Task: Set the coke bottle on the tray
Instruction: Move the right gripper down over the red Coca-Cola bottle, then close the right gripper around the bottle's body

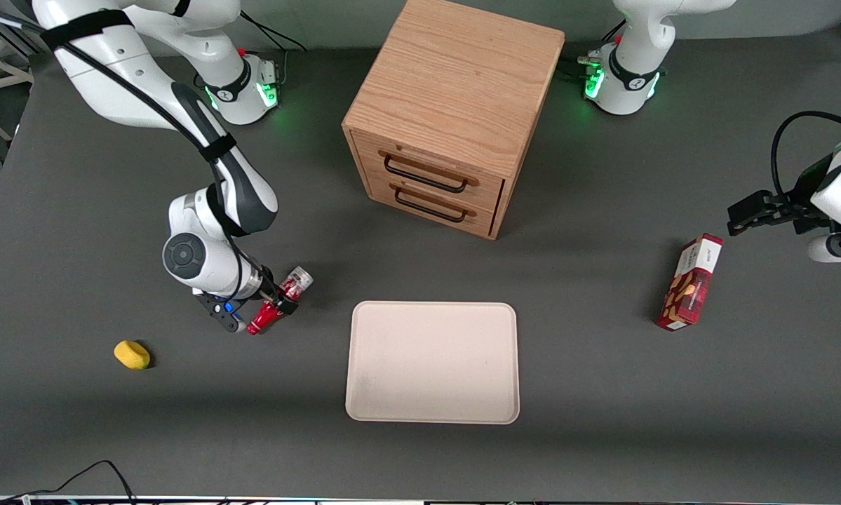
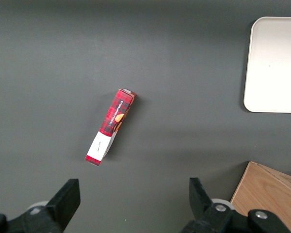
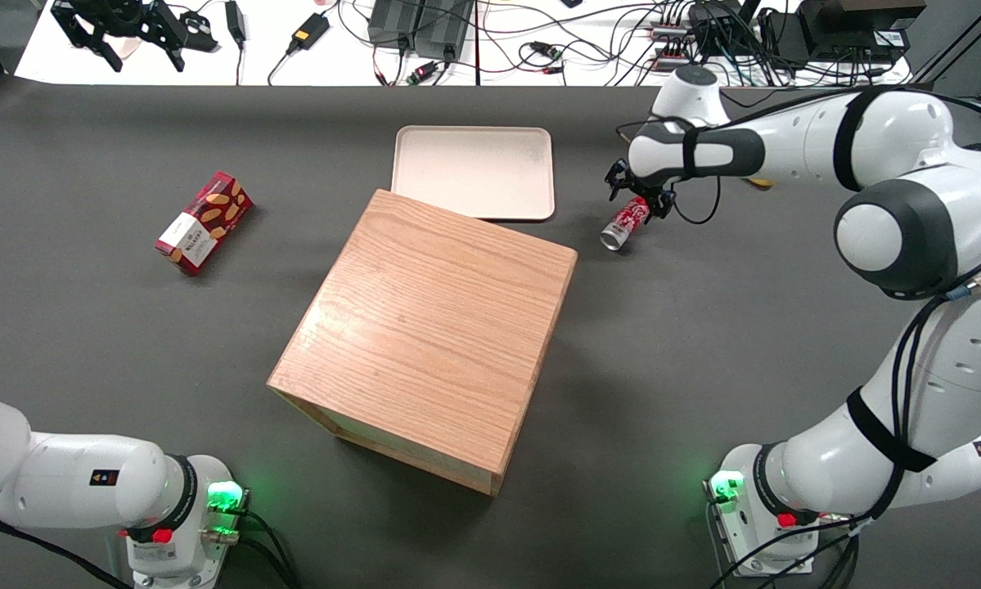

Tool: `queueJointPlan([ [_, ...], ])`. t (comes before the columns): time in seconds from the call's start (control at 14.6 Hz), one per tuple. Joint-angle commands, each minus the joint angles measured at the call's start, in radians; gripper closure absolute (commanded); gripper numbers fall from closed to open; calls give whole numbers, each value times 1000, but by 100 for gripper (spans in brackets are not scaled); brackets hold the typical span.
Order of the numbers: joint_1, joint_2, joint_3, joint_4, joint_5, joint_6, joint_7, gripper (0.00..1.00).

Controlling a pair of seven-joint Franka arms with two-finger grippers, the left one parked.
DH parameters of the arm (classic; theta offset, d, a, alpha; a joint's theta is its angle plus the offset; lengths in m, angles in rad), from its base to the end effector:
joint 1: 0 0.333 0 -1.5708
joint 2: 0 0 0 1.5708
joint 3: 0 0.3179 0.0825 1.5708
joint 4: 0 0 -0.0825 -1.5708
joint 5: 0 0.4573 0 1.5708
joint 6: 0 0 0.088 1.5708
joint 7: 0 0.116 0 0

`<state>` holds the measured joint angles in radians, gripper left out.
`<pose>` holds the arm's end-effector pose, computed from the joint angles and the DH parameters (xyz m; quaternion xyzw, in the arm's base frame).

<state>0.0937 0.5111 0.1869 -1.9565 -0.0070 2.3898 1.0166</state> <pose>0.6315 0.1835 0.1473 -0.9289 0.3661 0.0538 0.0139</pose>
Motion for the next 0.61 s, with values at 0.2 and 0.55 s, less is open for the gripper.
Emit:
queueJointPlan([
  [0.2, 1, 46, 3, -25, -42, 100, 34, 0],
  [0.55, -2, 56, 3, -22, -82, 103, 31, 88],
])
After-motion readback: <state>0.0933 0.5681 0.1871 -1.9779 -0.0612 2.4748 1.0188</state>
